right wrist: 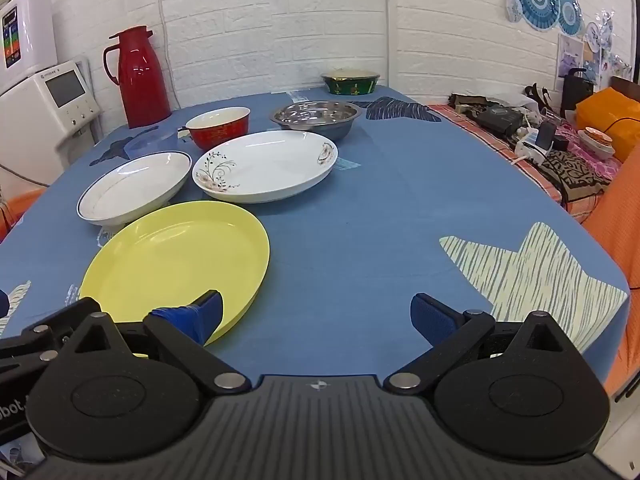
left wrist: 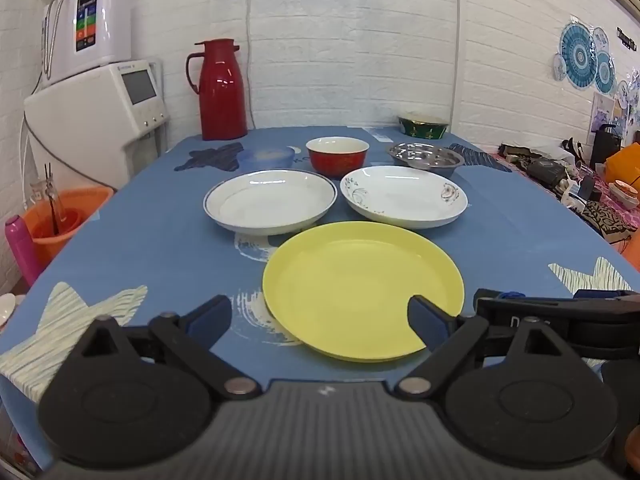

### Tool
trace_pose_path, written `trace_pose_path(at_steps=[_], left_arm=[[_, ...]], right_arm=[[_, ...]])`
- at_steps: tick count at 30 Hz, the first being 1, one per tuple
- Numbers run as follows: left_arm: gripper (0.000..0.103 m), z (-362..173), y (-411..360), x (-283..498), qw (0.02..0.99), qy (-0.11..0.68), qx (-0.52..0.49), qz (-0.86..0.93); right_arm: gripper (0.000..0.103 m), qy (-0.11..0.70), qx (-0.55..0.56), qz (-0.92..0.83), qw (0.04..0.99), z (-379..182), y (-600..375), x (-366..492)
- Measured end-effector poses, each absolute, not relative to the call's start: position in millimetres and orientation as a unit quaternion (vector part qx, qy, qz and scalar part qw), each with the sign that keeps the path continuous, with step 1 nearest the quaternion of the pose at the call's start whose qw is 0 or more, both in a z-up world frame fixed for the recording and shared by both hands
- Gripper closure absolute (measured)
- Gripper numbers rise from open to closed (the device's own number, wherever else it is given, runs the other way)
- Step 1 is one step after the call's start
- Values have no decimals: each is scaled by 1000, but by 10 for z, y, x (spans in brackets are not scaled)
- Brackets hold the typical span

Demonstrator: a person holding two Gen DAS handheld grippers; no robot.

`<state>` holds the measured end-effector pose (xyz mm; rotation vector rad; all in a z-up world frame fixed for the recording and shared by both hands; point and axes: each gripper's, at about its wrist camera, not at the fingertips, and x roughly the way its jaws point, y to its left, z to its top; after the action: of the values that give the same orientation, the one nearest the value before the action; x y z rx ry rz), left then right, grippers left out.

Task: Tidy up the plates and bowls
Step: 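Move the right tool toward the yellow plate's rim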

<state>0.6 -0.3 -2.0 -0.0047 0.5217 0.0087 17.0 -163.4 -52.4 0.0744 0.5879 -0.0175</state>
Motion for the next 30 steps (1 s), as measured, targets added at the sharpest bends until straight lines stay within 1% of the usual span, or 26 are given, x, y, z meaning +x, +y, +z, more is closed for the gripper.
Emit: trace_pose_path(at_steps=[30], left_arm=[[14, 9, 20, 10, 965, 262, -1, 1]], right_arm=[[15, 292, 37, -6, 956, -527, -1595, 159]])
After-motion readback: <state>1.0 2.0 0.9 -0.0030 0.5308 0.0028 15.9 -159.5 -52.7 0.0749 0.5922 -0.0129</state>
